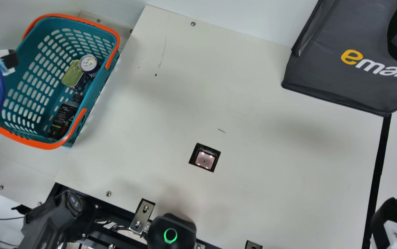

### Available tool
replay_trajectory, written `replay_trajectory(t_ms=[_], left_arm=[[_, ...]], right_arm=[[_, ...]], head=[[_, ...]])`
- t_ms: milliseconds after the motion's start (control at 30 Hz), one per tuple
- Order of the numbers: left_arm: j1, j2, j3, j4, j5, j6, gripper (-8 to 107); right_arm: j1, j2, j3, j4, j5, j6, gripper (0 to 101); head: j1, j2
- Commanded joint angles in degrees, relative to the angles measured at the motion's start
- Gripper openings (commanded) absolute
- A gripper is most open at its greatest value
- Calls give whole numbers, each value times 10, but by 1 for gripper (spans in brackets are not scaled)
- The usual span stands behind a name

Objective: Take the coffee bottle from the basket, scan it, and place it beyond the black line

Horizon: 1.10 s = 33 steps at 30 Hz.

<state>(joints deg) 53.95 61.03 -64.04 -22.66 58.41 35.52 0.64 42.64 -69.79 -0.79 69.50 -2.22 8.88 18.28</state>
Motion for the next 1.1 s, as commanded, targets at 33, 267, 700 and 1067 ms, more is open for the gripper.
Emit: replay_trajectory(t_ms=[33, 267, 700, 1067], left_arm=[[44, 13, 5, -17, 1, 51, 90], [54, 22, 30, -12, -14, 62, 90], [-14, 24, 72, 36, -63, 7, 90], [-72, 45, 111, 82, -119, -52, 90]], right_arm=[[0, 0, 0, 0, 0, 0, 91], [0, 0, 0, 0, 0, 0, 91], [0, 0, 0, 0, 0, 0, 91], [0, 0, 0, 0, 1, 0, 91]], head=[[-10, 1], [-10, 1], [-10, 1], [-10, 1]])
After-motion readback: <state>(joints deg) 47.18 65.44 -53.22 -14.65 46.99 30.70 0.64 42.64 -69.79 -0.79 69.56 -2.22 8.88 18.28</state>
